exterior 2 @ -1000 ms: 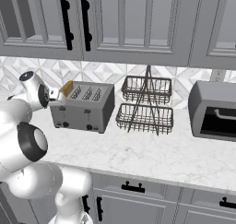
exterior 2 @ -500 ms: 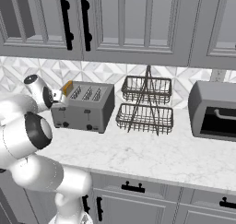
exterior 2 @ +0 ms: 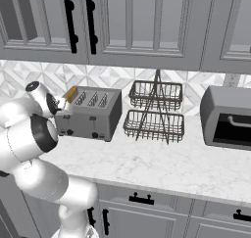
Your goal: Start the toaster. Once the lever pops up, take the bread to the plate on the dining counter.
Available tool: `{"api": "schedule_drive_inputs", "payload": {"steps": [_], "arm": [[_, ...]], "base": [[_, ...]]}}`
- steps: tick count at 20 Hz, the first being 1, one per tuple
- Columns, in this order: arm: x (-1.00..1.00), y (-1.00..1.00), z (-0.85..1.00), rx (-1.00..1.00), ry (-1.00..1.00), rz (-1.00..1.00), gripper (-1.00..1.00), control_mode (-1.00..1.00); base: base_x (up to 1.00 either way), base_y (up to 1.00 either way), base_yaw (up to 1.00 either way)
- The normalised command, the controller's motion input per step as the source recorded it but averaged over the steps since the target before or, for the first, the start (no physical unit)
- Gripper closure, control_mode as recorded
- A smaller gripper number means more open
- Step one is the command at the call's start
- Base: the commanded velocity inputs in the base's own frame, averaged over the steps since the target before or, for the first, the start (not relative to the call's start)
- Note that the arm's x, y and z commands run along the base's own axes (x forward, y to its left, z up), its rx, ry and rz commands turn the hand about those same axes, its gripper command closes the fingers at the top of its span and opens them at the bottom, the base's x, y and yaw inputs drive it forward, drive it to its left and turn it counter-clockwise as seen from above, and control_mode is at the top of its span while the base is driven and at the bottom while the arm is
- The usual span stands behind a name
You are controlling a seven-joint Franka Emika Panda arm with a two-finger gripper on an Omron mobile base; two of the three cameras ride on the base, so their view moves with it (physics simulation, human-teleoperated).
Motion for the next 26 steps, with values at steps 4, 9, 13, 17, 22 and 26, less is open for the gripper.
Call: {"api": "schedule_drive_inputs", "payload": {"steps": [4,9,13,17,22,26], "arm": [[0.00,0.01,-0.52,-0.04,0.00,0.00,-1.00,-1.00],[0.00,0.00,-0.79,-0.05,0.00,0.00,-1.00,-1.00],[-0.02,0.00,-0.91,-0.05,0.00,0.00,-1.00,-1.00],[-0.09,0.00,-1.00,-0.04,0.00,0.00,-1.00,-1.00],[-0.14,0.00,-0.91,0.00,0.00,0.00,-1.00,-1.00],[-0.91,-0.05,0.19,0.07,-0.23,0.00,-1.00,-1.00]], "base": [[0.00,0.00,0.00],[0.00,0.00,0.00],[0.00,0.00,0.00],[0.00,0.00,0.00],[0.00,0.00,0.00],[0.00,0.00,0.00]]}}
